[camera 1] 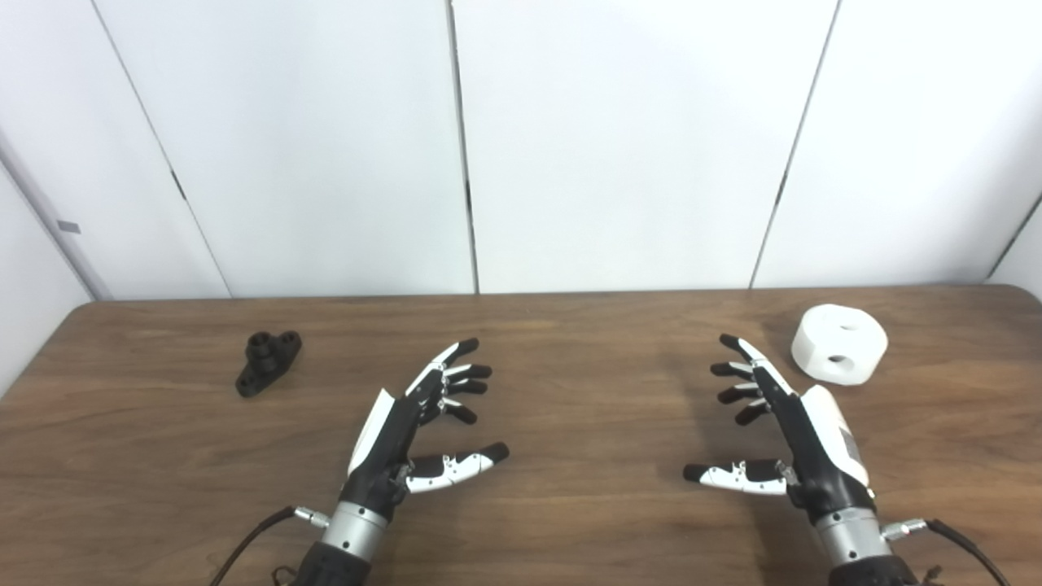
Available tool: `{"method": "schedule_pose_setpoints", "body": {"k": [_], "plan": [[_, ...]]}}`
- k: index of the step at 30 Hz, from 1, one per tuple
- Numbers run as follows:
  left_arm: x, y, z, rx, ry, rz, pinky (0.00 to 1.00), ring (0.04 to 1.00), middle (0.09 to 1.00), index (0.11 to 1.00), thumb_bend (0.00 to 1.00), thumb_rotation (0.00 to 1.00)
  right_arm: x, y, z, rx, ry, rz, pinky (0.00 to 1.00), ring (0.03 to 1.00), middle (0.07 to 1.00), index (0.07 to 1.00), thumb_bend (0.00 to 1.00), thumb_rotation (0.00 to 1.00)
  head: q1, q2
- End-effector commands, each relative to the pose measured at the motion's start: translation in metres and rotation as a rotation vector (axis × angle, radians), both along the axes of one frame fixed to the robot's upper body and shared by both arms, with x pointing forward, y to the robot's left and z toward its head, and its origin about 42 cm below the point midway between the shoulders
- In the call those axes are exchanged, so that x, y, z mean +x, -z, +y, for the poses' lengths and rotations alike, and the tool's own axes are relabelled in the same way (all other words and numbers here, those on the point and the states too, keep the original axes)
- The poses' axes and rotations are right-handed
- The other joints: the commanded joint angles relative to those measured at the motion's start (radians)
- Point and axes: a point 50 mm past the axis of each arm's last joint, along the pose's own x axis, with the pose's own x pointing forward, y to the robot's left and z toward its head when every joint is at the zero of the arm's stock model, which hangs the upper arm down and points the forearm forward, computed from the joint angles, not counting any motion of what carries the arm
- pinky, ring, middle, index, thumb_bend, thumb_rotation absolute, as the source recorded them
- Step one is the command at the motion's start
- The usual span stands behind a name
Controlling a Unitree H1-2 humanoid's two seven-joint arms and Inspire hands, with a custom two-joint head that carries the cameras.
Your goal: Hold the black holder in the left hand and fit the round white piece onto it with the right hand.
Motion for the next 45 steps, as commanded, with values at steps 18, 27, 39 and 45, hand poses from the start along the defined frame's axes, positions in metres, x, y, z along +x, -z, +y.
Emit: {"method": "schedule_pose_setpoints", "body": {"k": [18,27,39,45], "plan": [[0.000,0.007,-0.024,-0.023,0.017,0.005,0.59,0.764,0.823,0.900,0.71,0.05,0.006,-0.017,-0.022,0.032,-0.021,-0.074,0.51,0.669,0.786,0.913,0.79,0.00,0.340,-0.017],[0.008,0.020,-0.047,-0.010,0.006,0.030,0.56,0.772,0.825,0.861,0.74,0.08,0.009,-0.019,-0.031,0.047,-0.032,-0.082,0.52,0.669,0.789,0.919,0.75,0.00,0.493,-0.064],[0.010,0.014,-0.046,-0.027,-0.048,-0.020,0.51,0.711,0.795,0.764,0.74,0.02,0.011,-0.018,-0.031,0.033,-0.040,-0.110,0.49,0.653,0.780,0.911,0.71,0.03,0.488,-0.063],[0.013,-0.004,-0.028,0.012,-0.079,-0.053,0.49,0.619,0.721,0.702,0.73,0.02,0.011,-0.020,-0.034,0.025,-0.043,-0.106,0.47,0.648,0.782,0.914,0.70,0.05,0.496,-0.061]]}}
